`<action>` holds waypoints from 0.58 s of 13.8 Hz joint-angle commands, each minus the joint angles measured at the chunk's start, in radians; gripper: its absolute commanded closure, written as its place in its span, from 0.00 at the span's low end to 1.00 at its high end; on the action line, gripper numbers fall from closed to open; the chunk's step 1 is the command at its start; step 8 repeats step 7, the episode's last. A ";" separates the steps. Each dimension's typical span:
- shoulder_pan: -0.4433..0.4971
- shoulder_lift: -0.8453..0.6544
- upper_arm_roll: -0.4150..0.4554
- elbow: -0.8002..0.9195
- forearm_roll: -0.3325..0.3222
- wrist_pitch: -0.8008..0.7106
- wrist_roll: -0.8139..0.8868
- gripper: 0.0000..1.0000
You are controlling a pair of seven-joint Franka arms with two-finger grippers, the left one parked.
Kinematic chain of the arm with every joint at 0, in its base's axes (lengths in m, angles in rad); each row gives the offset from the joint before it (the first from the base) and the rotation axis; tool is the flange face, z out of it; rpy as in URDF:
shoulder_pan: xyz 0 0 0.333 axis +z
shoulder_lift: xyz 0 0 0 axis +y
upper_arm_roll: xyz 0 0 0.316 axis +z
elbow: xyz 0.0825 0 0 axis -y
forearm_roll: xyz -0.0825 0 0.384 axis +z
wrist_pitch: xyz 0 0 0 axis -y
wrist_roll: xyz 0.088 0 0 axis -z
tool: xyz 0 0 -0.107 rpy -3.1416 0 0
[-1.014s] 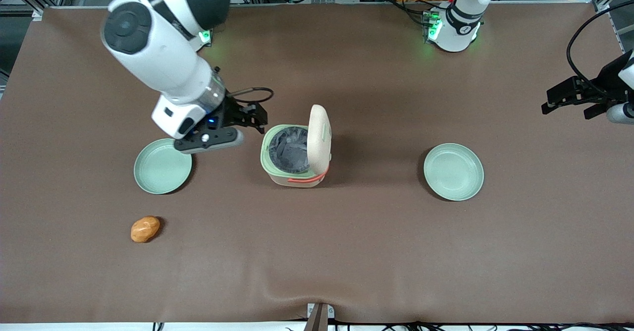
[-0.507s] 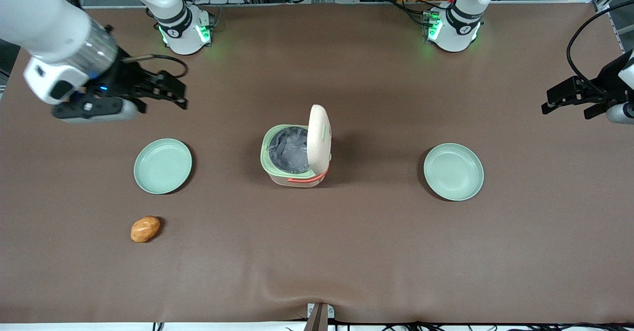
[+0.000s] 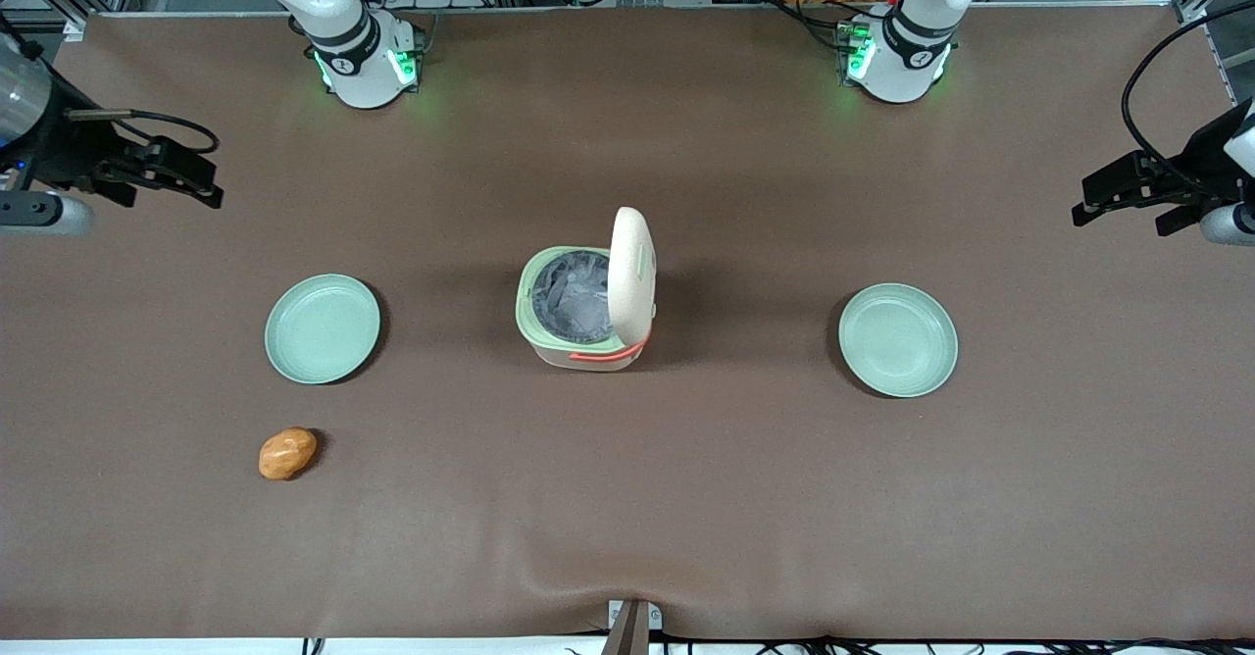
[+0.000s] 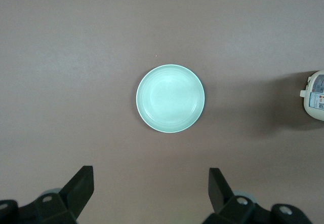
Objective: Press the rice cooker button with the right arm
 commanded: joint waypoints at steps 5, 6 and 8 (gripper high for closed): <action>-0.002 -0.024 -0.063 -0.031 -0.023 -0.007 -0.052 0.00; -0.004 -0.027 -0.063 -0.031 -0.024 -0.007 -0.052 0.00; -0.002 -0.027 -0.063 -0.031 -0.026 -0.007 -0.052 0.00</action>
